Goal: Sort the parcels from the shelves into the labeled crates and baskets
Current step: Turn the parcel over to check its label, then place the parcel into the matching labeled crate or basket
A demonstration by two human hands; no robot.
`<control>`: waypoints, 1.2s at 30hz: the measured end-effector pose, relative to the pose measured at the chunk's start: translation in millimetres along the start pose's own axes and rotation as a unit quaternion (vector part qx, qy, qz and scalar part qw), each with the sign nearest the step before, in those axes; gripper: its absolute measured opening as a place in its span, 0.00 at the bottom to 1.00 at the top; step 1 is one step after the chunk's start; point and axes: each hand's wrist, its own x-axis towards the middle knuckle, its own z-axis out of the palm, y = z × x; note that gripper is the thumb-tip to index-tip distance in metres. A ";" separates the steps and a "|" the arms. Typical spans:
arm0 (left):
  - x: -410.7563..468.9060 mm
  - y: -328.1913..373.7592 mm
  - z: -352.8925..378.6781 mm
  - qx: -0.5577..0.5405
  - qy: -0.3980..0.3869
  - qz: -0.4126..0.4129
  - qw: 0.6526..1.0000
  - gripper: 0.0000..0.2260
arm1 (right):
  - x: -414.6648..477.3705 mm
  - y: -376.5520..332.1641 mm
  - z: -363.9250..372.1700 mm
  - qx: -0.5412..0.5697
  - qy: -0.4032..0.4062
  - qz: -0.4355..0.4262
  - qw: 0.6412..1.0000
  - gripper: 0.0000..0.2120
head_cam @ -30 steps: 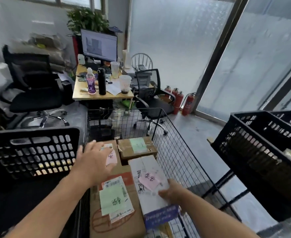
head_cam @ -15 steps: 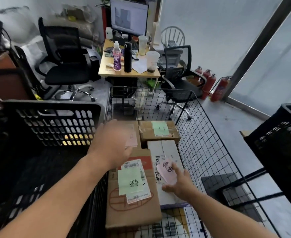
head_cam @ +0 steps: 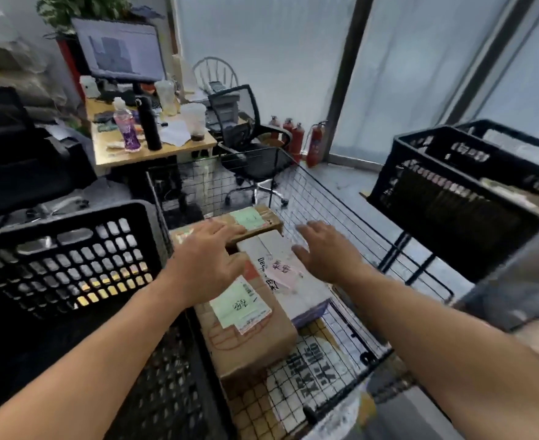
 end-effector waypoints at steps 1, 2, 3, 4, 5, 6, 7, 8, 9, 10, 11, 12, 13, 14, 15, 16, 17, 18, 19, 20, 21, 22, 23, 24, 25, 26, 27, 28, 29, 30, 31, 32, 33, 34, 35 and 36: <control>-4.8 0.7 0.8 -0.008 0.000 0.020 1.000 0.24 | -14.1 -0.7 -7.2 -0.017 0.006 0.027 0.999 0.25; -9.0 1.6 1.6 -0.008 0.005 0.034 0.999 0.25 | -29.7 -1.1 -12.9 -0.033 0.005 0.054 0.998 0.25; -12.8 2.3 2.0 0.000 0.014 0.047 0.999 0.26 | -46.4 -1.8 -17.7 -0.046 0.003 0.077 0.996 0.24; -15.7 3.7 2.1 0.012 0.019 0.053 0.998 0.27 | -63.1 -2.1 -21.6 -0.056 0.005 0.094 0.994 0.24; -19.0 7.9 1.3 0.025 0.023 0.058 0.998 0.28 | -81.5 -1.9 -25.7 -0.063 0.016 0.104 0.992 0.24; -22.2 13.2 1.5 0.034 0.018 0.063 0.997 0.28 | -100.4 -0.8 -29.6 -0.069 0.028 0.114 0.991 0.25; -24.3 19.9 2.4 0.043 0.014 0.075 0.996 0.28 | -119.5 1.2 -32.8 -0.075 0.044 0.125 0.988 0.25; -25.0 26.7 4.1 0.056 0.008 0.097 0.994 0.28 | -137.6 2.7 -36.3 -0.082 0.062 0.134 0.986 0.25; -25.8 35.5 5.5 0.072 0.005 0.124 0.990 0.28 | -154.0 4.7 -38.6 -0.089 0.077 0.144 0.983 0.26; -26.1 44.7 7.7 0.081 0.004 0.148 0.986 0.28 | -170.2 6.4 -41.5 -0.091 0.088 0.154 0.980 0.26; -27.3 56.0 9.5 0.085 0.000 0.168 0.982 0.27 | -186.0 8.8 -44.2 -0.090 0.093 0.165 0.978 0.26; -29.4 68.6 12.0 0.086 -0.006 0.185 0.979 0.26 | -202.0 11.7 -47.0 -0.089 0.095 0.178 0.975 0.26; -32.1 82.9 14.5 0.088 -0.012 0.202 0.975 0.25 | -218.5 14.9 -50.0 -0.090 0.098 0.193 0.972 0.26; -35.2 98.1 17.9 0.091 -0.015 0.221 0.971 0.25 | -234.8 18.8 -52.4 -0.093 0.103 0.207 0.968 0.25; -38.9 113.3 22.2 0.092 -0.016 0.240 0.966 0.25 | -251.6 22.9 -54.1 -0.097 0.110 0.220 0.964 0.24; -43.2 128.9 28.1 0.091 -0.017 0.261 0.961 0.26 | -269.4 27.0 -56.0 -0.100 0.118 0.235 0.960 0.25; -48.9 145.8 34.4 0.092 -0.021 0.279 0.956 0.28 | -288.6 31.2 -58.0 -0.103 0.123 0.254 0.954 0.25; -54.9 162.7 40.8 0.093 -0.028 0.293 0.951 0.30 | -308.1 35.9 -59.9 -0.107 0.127 0.273 0.948 0.25; -61.4 180.4 47.3 0.093 -0.034 0.306 0.947 0.31 | -328.6 41.6 -61.7 -0.109 0.127 0.293 0.941 0.26; -68.5 198.6 54.3 0.092 -0.040 0.319 0.942 0.31 | -350.3 47.4 -63.9 -0.109 0.126 0.312 0.935 0.26; -77.0 218.4 61.1 0.089 -0.043 0.333 0.938 0.31 | -374.2 53.7 -66.2 -0.108 0.122 0.333 0.929 0.26; -86.3 238.2 69.2 0.082 -0.047 0.346 0.934 0.30 | -399.2 59.8 -69.0 -0.109 0.119 0.353 0.922 0.26; -96.5 257.6 76.5 0.075 -0.055 0.354 0.931 0.30 | -424.2 65.3 -71.2 -0.110 0.119 0.372 0.914 0.26; -107.3 276.8 84.3 0.068 -0.064 0.361 0.928 0.28 | -448.8 70.5 -73.2 -0.110 0.121 0.391 0.906 0.26; -119.1 296.6 91.9 0.060 -0.071 0.370 0.925 0.27 | -473.9 75.0 -75.6 -0.106 0.121 0.411 0.897 0.26; -132.0 316.6 99.8 0.048 -0.075 0.381 0.920 0.27 | -499.2 78.9 -78.9 -0.100 0.119 0.429 0.890 0.27; -145.3 336.7 107.4 0.033 -0.079 0.393 0.916 0.26 | -524.3 82.2 -82.7 -0.095 0.119 0.445 0.882 0.27; -158.8 356.3 114.5 0.020 -0.085 0.404 0.910 0.25 | -549.2 84.7 -86.4 -0.095 0.123 0.460 0.874 0.28; -172.8 375.3 121.3 0.011 -0.092 0.416 0.905 0.25 | -574.2 86.2 -89.6 -0.098 0.127 0.475 0.865 0.28; -186.7 392.9 128.7 0.005 -0.099 0.426 0.899 0.25 | -599.0 87.4 -91.6 -0.102 0.130 0.489 0.856 0.28; -200.8 409.6 136.3 -0.001 -0.107 0.435 0.894 0.26 | -624.0 87.9 -93.1 -0.105 0.132 0.502 0.848 0.28; -214.5 425.0 144.2 -0.008 -0.115 0.442 0.889 0.26 | -648.5 89.0 -93.6 -0.105 0.133 0.514 0.841 0.27; -228.7 440.0 151.3 -0.012 -0.121 0.449 0.885 0.26 | -672.6 89.6 -93.5 -0.103 0.132 0.526 0.834 0.27; -242.6 454.1 157.8 -0.016 -0.127 0.455 0.881 0.26 | -695.0 90.2 -93.3 -0.101 0.130 0.536 0.828 0.27; -256.1 467.2 163.9 -0.020 -0.132 0.462 0.877 0.26 | -716.1 91.1 -93.1 -0.102 0.129 0.545 0.822 0.27; -268.7 479.5 169.4 -0.028 -0.137 0.467 0.873 0.26 | -735.3 92.1 -92.4 -0.104 0.131 0.553 0.816 0.27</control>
